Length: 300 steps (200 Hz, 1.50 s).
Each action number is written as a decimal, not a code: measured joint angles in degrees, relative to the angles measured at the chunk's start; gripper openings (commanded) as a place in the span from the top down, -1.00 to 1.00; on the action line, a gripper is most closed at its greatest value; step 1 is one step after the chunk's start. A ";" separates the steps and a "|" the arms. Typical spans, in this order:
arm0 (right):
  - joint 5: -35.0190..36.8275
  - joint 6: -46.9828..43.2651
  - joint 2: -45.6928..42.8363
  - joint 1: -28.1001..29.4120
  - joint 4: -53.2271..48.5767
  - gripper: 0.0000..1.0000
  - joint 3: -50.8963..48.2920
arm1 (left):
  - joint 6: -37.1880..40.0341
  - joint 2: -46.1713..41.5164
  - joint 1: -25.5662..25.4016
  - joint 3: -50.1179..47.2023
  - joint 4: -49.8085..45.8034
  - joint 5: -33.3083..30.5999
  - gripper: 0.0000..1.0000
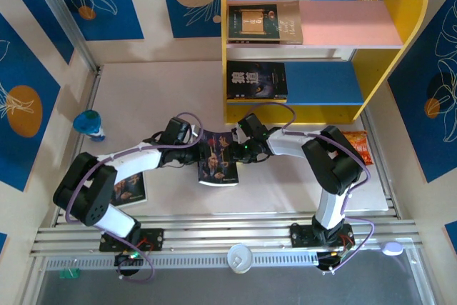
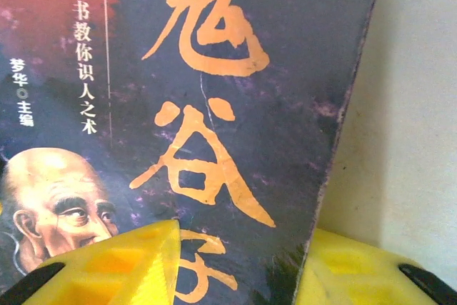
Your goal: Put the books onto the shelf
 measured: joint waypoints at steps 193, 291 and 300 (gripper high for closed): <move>3.48 -3.04 -9.44 -6.56 -4.68 -0.13 -2.91 | 1.75 0.00 -0.28 2.67 -1.46 0.94 1.00; 3.45 -3.45 -15.89 -8.98 -5.27 -0.17 -5.20 | 3.34 -2.47 -0.37 4.37 -3.50 0.92 1.00; 3.45 -3.45 -16.74 -9.11 -5.29 -0.17 -5.42 | 3.69 -3.04 -0.37 4.50 -3.91 0.92 1.00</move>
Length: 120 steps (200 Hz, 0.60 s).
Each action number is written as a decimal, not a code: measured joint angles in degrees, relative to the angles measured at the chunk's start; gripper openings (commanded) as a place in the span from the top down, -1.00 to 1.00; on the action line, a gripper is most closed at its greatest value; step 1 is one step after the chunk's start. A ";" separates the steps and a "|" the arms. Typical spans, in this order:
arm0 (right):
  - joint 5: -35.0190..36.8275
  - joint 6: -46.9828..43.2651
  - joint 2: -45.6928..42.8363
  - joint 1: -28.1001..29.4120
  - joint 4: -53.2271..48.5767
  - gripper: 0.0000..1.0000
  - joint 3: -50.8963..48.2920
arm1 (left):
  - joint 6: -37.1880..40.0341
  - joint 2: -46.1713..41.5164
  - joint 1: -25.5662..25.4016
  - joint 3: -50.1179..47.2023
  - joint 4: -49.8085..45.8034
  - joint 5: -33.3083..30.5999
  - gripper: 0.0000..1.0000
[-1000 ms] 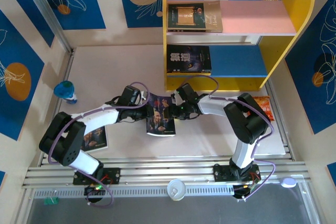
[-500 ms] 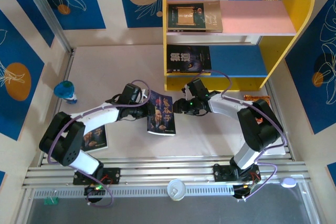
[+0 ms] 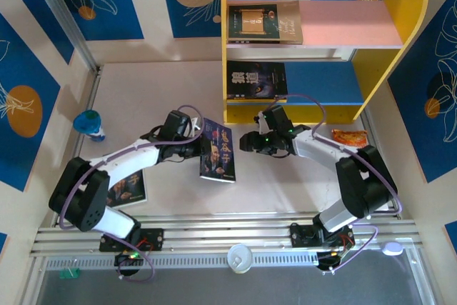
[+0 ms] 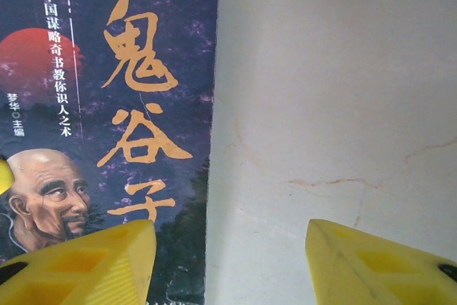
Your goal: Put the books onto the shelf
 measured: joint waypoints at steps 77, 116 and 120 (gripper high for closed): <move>-0.02 -0.07 -3.76 -0.39 -1.07 -0.18 -0.15 | 4.07 -6.91 0.00 3.52 -4.11 -0.07 1.00; -0.07 -0.68 -7.54 -0.50 -3.10 -0.23 -0.09 | 4.76 -11.58 0.00 6.67 -5.16 -0.02 1.00; -0.04 -0.74 -8.15 -0.52 -3.39 -0.24 -0.02 | 4.98 -12.07 0.00 7.21 -5.42 -0.04 1.00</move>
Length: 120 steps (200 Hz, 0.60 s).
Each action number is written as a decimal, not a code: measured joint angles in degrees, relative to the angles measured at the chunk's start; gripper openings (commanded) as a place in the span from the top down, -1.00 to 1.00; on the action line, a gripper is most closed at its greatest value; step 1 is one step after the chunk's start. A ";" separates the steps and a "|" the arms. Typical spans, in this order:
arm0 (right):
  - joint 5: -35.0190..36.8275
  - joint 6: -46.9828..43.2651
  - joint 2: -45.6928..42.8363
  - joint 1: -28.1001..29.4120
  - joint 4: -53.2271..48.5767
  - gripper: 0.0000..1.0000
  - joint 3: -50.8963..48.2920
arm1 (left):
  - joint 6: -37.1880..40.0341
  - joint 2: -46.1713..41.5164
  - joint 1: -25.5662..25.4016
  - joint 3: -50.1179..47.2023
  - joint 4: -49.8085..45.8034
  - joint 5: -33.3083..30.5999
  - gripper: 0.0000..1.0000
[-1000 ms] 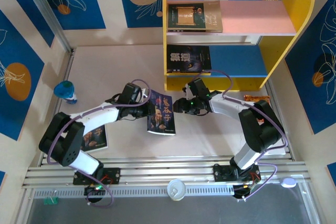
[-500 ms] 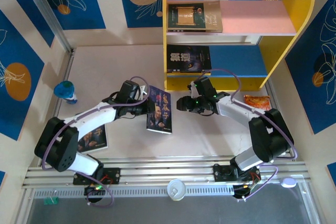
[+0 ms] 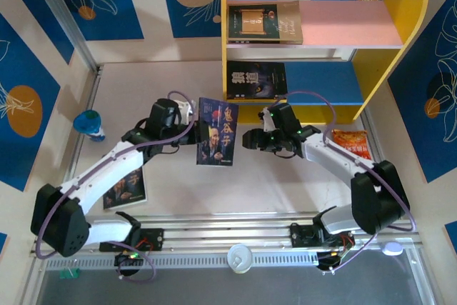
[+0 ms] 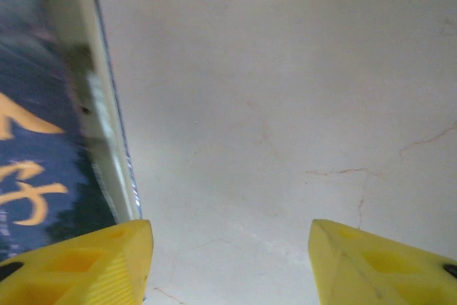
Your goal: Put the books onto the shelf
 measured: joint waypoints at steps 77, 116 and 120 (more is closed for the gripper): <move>-1.42 -2.51 -12.17 -2.58 -5.64 -0.34 6.91 | 3.43 -9.31 0.00 11.39 -0.61 0.07 1.00; -3.52 -2.95 -15.96 -4.09 -6.88 -0.40 10.03 | 4.07 -9.20 0.00 17.75 2.03 0.92 1.00; -3.78 -2.93 -16.31 -4.22 -6.86 -0.41 10.40 | 4.07 -9.16 0.00 18.36 2.58 1.05 1.00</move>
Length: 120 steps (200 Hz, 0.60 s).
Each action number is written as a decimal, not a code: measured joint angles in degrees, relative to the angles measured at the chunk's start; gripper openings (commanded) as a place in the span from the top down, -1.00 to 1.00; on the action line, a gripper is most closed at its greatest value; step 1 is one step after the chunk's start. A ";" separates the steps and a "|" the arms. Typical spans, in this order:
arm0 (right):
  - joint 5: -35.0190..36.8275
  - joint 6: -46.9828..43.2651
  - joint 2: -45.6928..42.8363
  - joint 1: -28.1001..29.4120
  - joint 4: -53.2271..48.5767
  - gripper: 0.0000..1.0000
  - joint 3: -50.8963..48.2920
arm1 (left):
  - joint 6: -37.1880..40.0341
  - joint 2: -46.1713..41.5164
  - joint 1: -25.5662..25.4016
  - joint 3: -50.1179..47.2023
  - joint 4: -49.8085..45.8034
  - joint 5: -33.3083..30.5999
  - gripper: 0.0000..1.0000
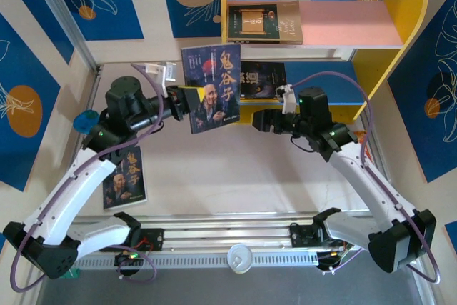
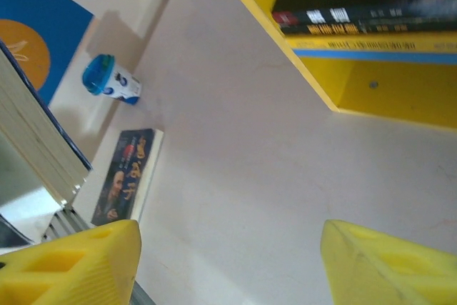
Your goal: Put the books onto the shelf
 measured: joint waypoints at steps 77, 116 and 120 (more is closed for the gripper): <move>-9.14 1.22 -1.01 -3.93 3.32 -0.52 9.66 | 0.57 6.51 -0.31 16.13 13.86 1.66 1.00; -14.97 4.55 0.57 -5.55 9.51 -0.55 18.29 | 0.59 9.33 -1.18 17.88 23.91 -1.99 1.00; -15.52 5.07 0.94 -5.77 10.43 -0.56 19.10 | 0.57 9.92 -1.33 18.16 25.05 -2.36 1.00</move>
